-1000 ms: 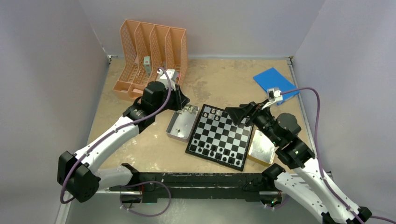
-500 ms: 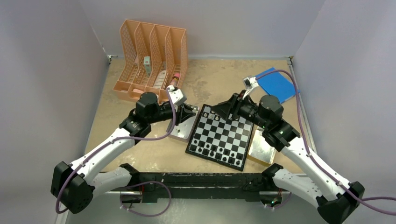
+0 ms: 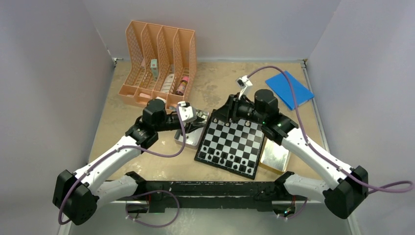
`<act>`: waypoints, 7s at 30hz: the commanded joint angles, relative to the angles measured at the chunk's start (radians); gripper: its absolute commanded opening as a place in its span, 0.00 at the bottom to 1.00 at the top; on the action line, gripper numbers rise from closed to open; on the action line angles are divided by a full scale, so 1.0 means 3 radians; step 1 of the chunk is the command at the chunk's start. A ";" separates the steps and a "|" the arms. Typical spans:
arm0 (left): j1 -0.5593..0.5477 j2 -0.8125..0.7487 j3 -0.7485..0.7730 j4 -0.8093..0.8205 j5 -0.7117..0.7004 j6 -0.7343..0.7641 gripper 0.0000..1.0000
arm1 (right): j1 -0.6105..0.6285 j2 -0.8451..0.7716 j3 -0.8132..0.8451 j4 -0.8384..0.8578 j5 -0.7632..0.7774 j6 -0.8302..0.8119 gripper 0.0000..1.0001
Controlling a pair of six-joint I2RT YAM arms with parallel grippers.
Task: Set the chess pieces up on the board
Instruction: Place the chess piece on the chessboard, then pick up the chess piece from the storage box.
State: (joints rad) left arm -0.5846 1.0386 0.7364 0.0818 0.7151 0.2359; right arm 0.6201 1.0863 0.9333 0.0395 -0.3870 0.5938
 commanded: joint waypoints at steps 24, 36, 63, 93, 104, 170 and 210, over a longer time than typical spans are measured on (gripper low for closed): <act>0.0010 0.0219 0.0071 -0.0056 0.0214 0.0241 0.00 | 0.0316 0.0388 0.0126 0.0114 0.0055 -0.0084 0.38; 0.0007 0.0235 0.0087 -0.0063 0.0214 0.0200 0.00 | 0.0468 0.0513 0.0132 -0.0064 0.0110 -0.0179 0.40; 0.0011 0.0157 0.0109 -0.0097 -0.0024 0.0114 0.00 | 0.0477 0.0428 -0.0009 -0.0054 0.0353 -0.0123 0.09; 0.0011 -0.0389 0.0406 -0.1127 -0.1229 -0.1282 0.65 | 0.0439 0.0235 -0.0038 -0.1105 0.2972 0.0556 0.00; 0.0010 -0.0702 0.0403 -0.1589 -0.0995 -0.1123 0.69 | 0.0313 0.0746 -0.0135 -0.0805 0.3023 0.0605 0.07; 0.0011 -0.1043 0.0279 -0.1557 -0.1464 -0.1114 0.70 | 0.0312 0.1717 -0.0125 -0.0377 0.3327 0.0674 0.15; 0.0058 0.1215 0.1295 -0.2300 -0.2375 -0.0876 0.51 | 0.0311 -0.0562 -0.0409 0.0098 0.2265 -0.0144 0.72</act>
State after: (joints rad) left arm -0.5777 1.3731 1.0698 -0.5755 0.0330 -0.1318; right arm 0.7136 0.9752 0.8410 -0.0055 0.3748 0.5953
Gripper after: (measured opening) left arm 0.509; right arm 0.715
